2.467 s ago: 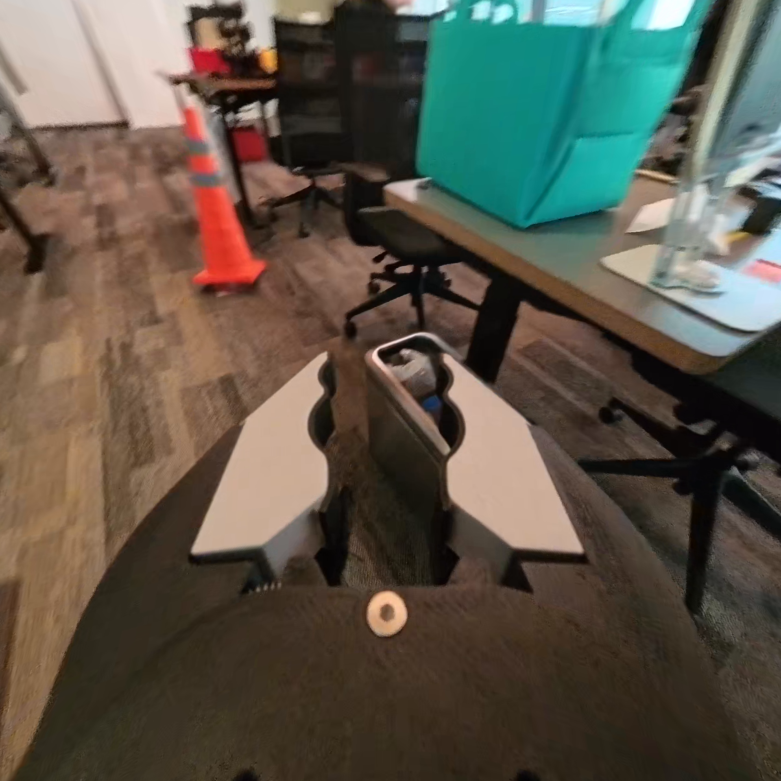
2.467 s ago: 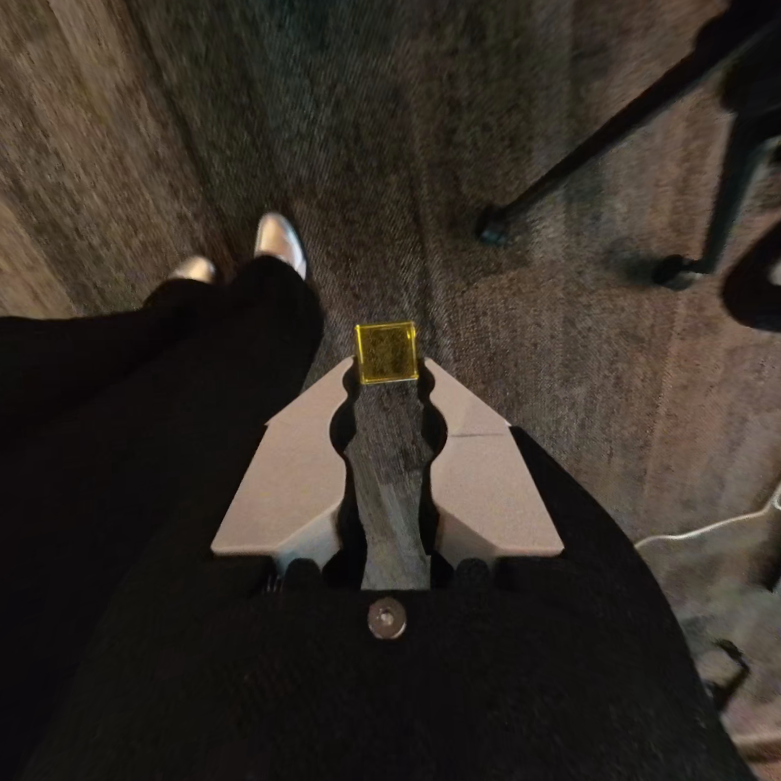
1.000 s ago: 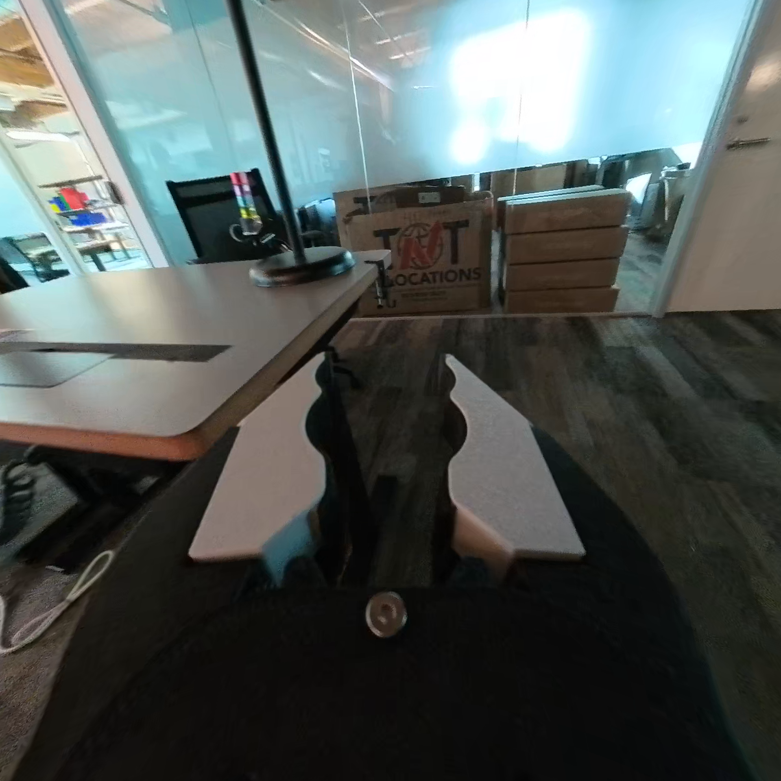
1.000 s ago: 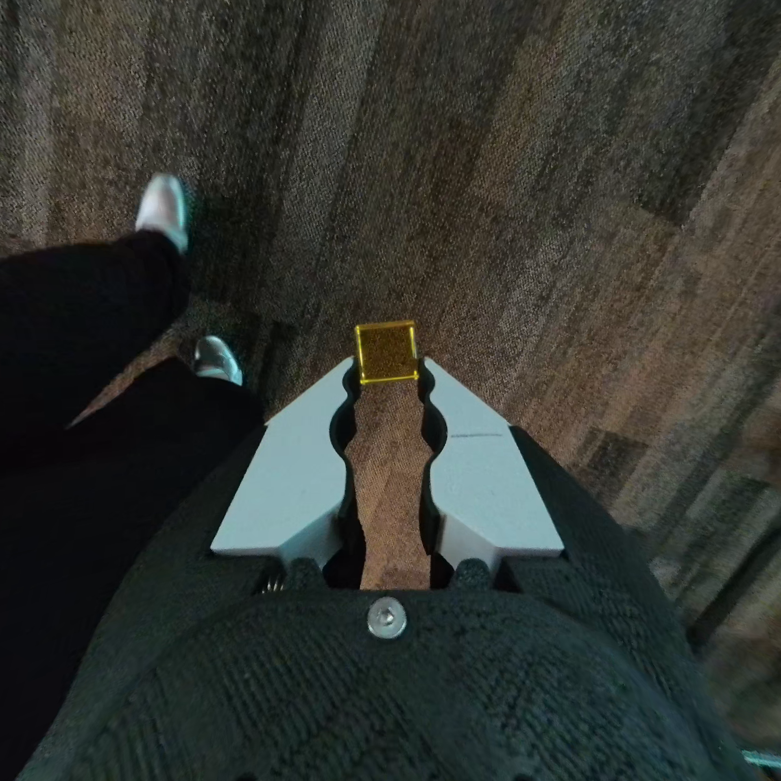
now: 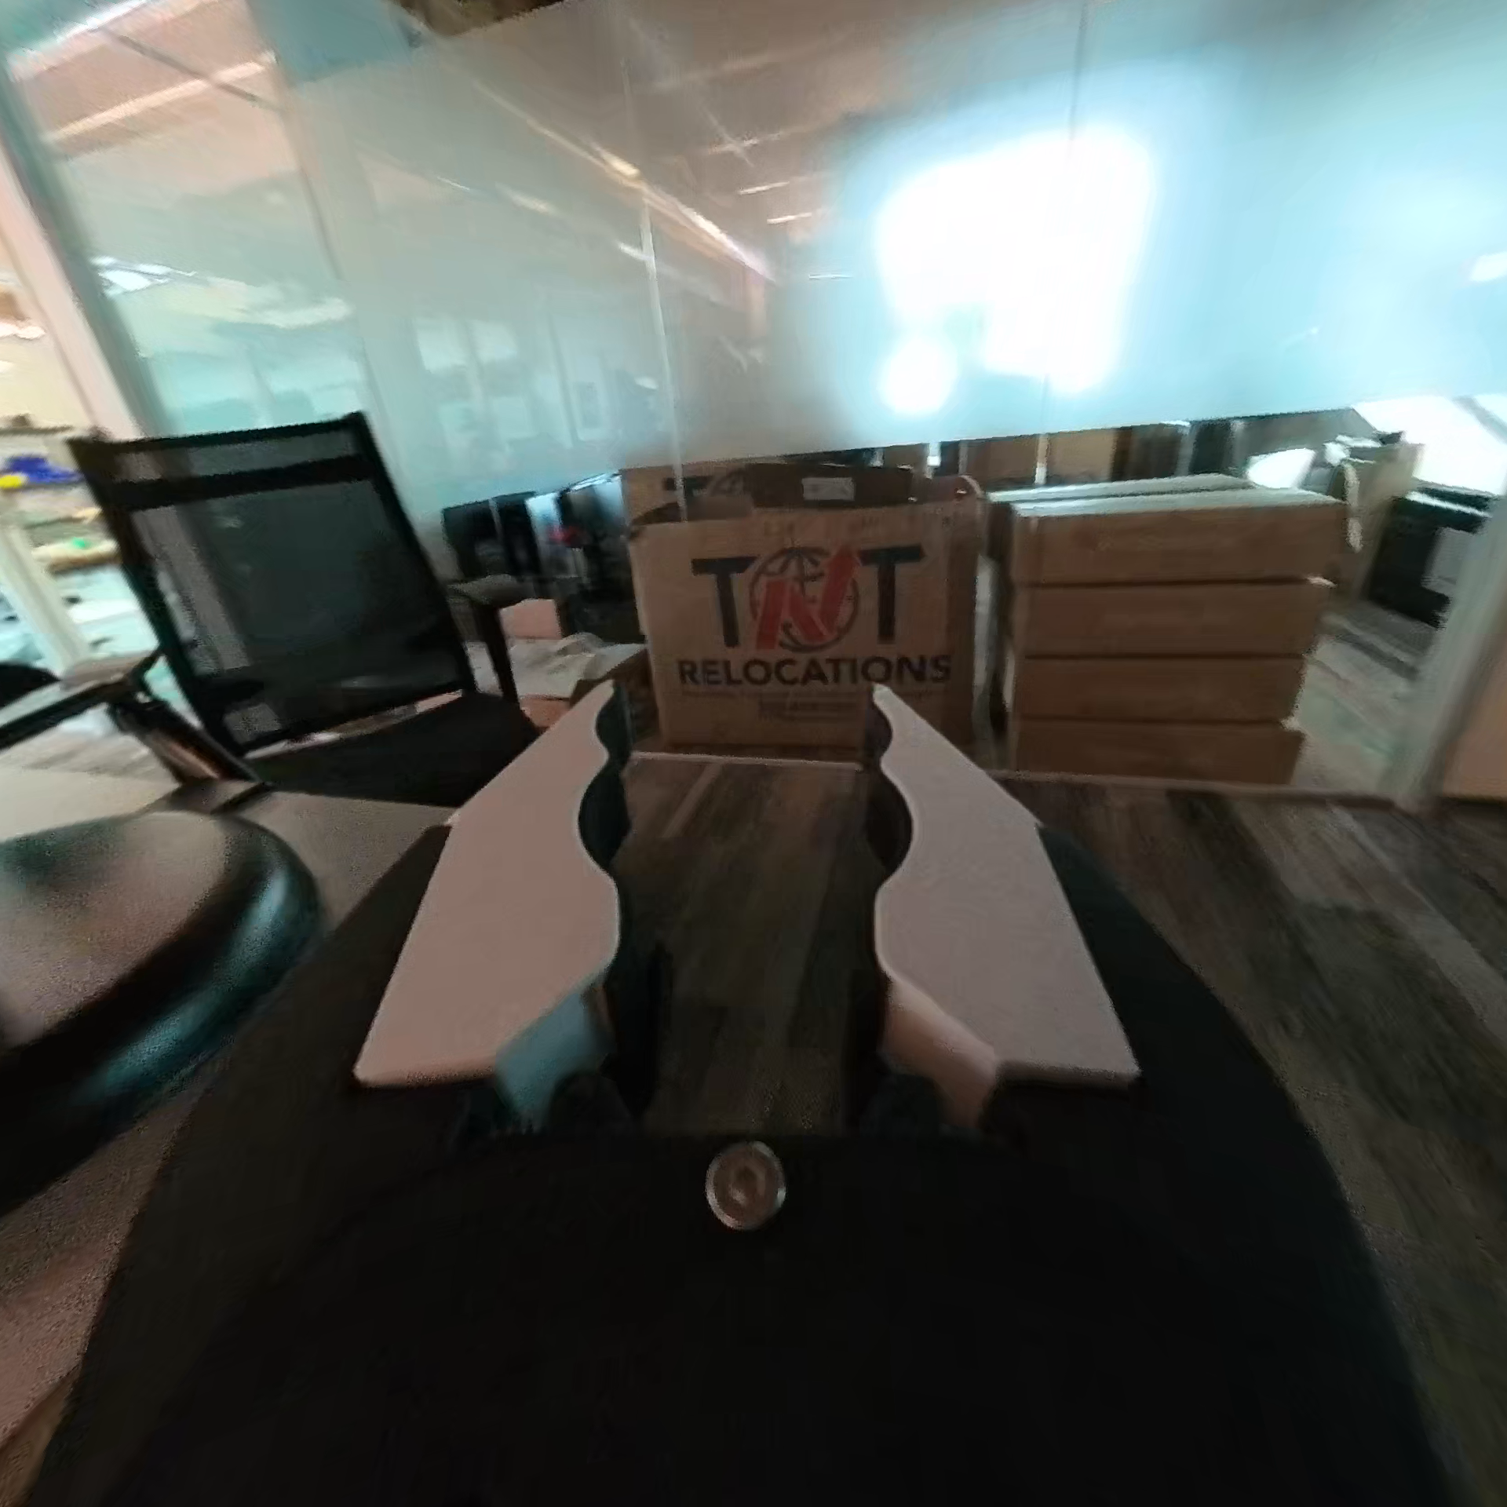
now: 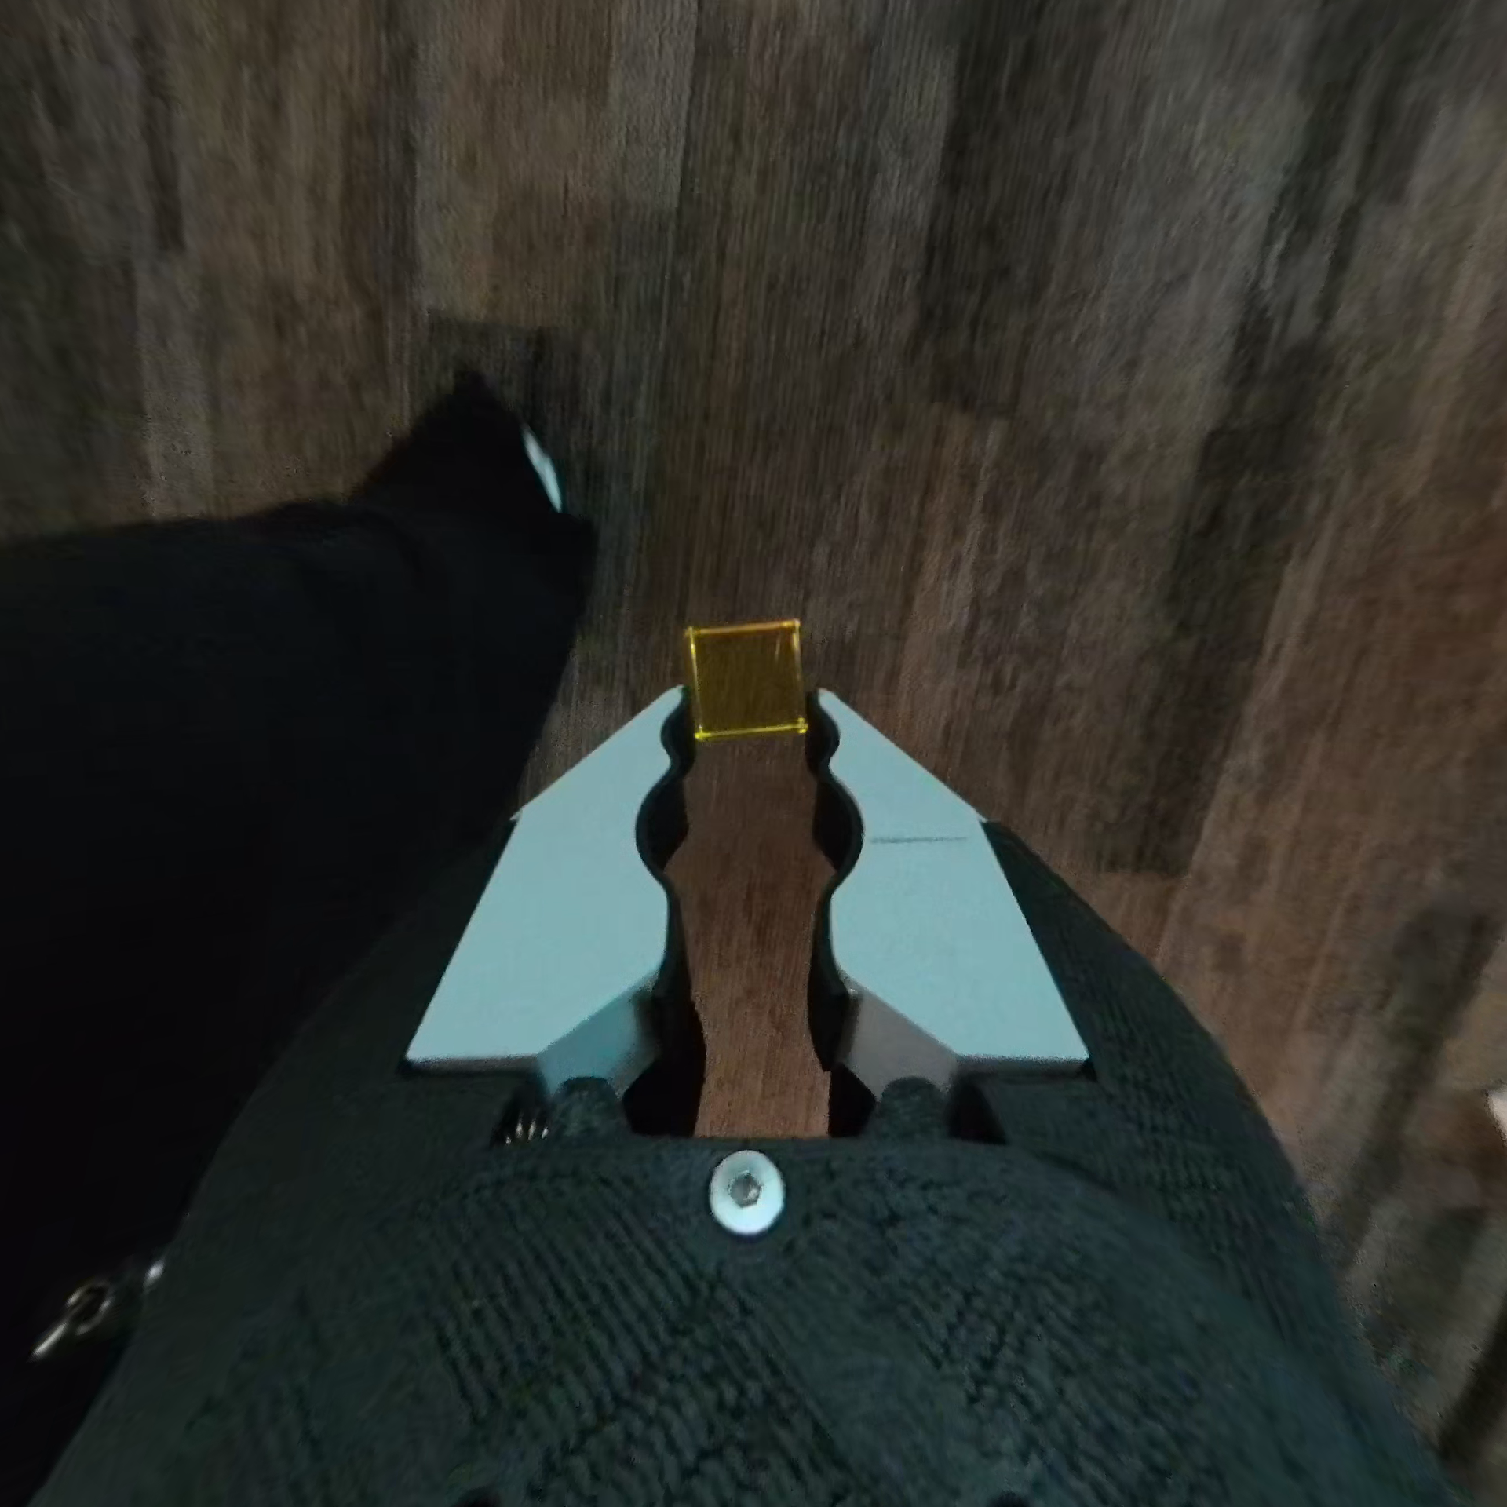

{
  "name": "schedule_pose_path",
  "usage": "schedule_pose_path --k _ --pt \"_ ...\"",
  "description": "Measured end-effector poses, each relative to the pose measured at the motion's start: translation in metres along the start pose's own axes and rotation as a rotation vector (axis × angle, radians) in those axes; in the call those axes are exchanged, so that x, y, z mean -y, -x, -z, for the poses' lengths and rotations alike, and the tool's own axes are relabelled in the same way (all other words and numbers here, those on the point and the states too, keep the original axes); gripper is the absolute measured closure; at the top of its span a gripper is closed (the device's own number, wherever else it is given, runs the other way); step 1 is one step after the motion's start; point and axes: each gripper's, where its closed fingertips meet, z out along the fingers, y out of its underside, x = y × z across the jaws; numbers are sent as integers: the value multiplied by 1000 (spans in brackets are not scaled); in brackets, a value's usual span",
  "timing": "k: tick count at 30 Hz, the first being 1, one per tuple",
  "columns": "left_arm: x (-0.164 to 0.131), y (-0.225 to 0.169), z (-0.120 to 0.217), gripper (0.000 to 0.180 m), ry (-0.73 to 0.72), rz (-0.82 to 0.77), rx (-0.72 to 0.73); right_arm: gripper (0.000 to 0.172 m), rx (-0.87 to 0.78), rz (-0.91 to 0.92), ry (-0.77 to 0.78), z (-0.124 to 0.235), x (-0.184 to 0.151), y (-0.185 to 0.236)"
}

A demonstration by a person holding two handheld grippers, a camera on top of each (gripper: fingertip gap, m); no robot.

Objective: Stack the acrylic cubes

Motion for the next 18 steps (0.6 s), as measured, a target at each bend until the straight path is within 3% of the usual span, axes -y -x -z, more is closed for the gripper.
schedule_pose_path --k 3,5,7,10,14,18 --pt "-11 -12 -48 125 69 97 59 147 53 27 -173 -3 147 -12" --pt "-9 -24 -76 124 73 69 50 147 106 100 -306 0 252 -2" --pt "-11 -24 -99 123 86 -12 86 147 172 181 -441 11 352 27" --pt "-16 -11 -125 123 103 -30 135 147 325 290 -640 36 482 105" --pt "-16 24 -158 134 75 -48 223 147 547 428 -867 81 606 243" --pt "-3 54 -214 136 6 -145 224 147 747 540 -978 116 668 385"
